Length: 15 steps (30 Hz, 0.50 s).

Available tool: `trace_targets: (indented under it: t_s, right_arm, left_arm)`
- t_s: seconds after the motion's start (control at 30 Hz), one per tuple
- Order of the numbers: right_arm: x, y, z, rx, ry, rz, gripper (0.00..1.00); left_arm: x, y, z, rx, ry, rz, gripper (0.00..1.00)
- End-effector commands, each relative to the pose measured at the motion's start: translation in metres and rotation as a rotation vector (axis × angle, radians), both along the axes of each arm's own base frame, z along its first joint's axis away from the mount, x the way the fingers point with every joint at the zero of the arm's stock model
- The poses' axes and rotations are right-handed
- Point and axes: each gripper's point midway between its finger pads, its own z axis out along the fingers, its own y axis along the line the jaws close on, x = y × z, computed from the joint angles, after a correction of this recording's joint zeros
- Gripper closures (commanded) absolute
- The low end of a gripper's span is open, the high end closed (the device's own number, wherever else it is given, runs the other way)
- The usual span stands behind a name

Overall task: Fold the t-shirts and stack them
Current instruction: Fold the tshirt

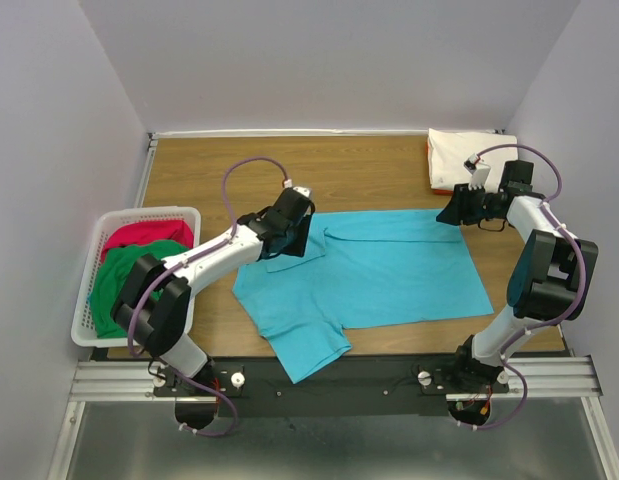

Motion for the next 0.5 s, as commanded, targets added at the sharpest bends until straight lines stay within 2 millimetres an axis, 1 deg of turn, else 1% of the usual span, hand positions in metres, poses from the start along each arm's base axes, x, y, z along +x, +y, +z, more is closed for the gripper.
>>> trace_targets:
  t_s: [0.0, 0.03, 0.07, 0.1, 0.17, 0.2, 0.27, 0.33, 0.47]
  right_arm:
    - [-0.008, 0.003, -0.006, 0.022, 0.024, 0.016, 0.55]
    - [-0.008, 0.003, -0.006, 0.023, 0.025, 0.015, 0.55]
    - [-0.008, 0.003, -0.006, 0.023, 0.025, 0.016, 0.55]
    - [-0.008, 0.002, -0.006, 0.021, 0.026, 0.014, 0.55]
    - [-0.008, 0.003, -0.007, 0.022, 0.027, 0.015, 0.55]
    - [-0.008, 0.002, -0.007, 0.021, 0.025, 0.016, 0.55]
    - [-0.008, 0.002, -0.007, 0.018, 0.024, 0.016, 0.55]
    - [-0.009, 0.002, -0.007, 0.017, 0.025, 0.016, 0.55]
    - [-0.009, 0.002, -0.007, 0.016, 0.026, 0.015, 0.55]
  left_arm:
    - [-0.009, 0.03, -0.032, 0.015, 0.049, 0.141, 0.45]
    - [-0.01, 0.033, -0.033, 0.007, 0.05, 0.155, 0.45]
    - [-0.01, 0.041, -0.038, -0.001, 0.054, 0.187, 0.45]
    - [-0.009, 0.045, -0.034, -0.018, 0.044, 0.203, 0.46]
    - [-0.008, 0.056, -0.04, -0.03, 0.055, 0.232, 0.47]
    - [-0.009, 0.058, -0.042, -0.033, 0.06, 0.236, 0.47]
    - [-0.01, 0.061, -0.046, -0.042, 0.07, 0.238, 0.51]
    - [-0.012, 0.062, -0.05, -0.038, 0.079, 0.234, 0.51]
    - [-0.014, 0.06, -0.055, -0.045, 0.091, 0.22, 0.57]
